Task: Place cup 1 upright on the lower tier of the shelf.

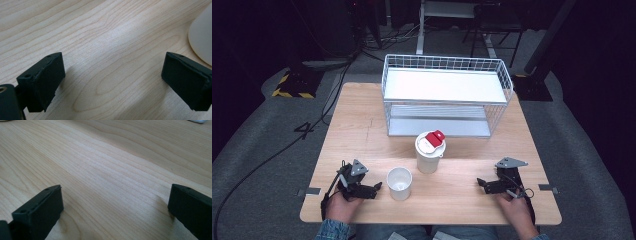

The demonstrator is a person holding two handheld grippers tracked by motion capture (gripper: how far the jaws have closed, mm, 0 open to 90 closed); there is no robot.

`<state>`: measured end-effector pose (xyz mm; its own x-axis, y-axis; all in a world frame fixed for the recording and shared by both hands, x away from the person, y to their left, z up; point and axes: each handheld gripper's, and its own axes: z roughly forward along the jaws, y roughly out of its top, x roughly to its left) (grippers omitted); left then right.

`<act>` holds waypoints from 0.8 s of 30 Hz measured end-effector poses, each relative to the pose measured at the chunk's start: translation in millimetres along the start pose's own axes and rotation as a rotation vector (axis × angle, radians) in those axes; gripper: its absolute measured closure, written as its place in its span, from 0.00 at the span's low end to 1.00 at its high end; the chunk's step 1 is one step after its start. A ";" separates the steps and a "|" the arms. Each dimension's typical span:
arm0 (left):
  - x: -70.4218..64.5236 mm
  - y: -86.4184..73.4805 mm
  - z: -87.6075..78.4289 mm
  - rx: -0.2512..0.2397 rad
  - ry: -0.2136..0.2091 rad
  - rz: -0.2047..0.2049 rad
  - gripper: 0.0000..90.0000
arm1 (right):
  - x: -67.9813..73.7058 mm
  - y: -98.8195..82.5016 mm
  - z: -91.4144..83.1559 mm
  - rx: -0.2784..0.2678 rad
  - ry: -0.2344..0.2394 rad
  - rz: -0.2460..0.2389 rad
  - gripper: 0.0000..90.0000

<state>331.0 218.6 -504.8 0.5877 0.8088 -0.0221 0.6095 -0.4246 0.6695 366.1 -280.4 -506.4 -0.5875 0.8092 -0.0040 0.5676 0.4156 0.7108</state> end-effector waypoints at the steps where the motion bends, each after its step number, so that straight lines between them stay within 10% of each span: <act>1: 0.0 0.0 0.0 0.000 0.000 0.000 0.06 | 0.0 0.0 0.0 0.000 0.000 0.000 0.00; 24: 1.8 -1.1 -5.1 -0.009 0.014 -0.051 0.00 | 0.0 0.0 0.0 0.000 0.000 0.000 0.00</act>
<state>328.7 222.6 -501.9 0.5484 0.8349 -0.0463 0.6340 -0.3791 0.6740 366.1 -280.4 -506.3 -0.5875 0.8092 -0.0041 0.5676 0.4157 0.7106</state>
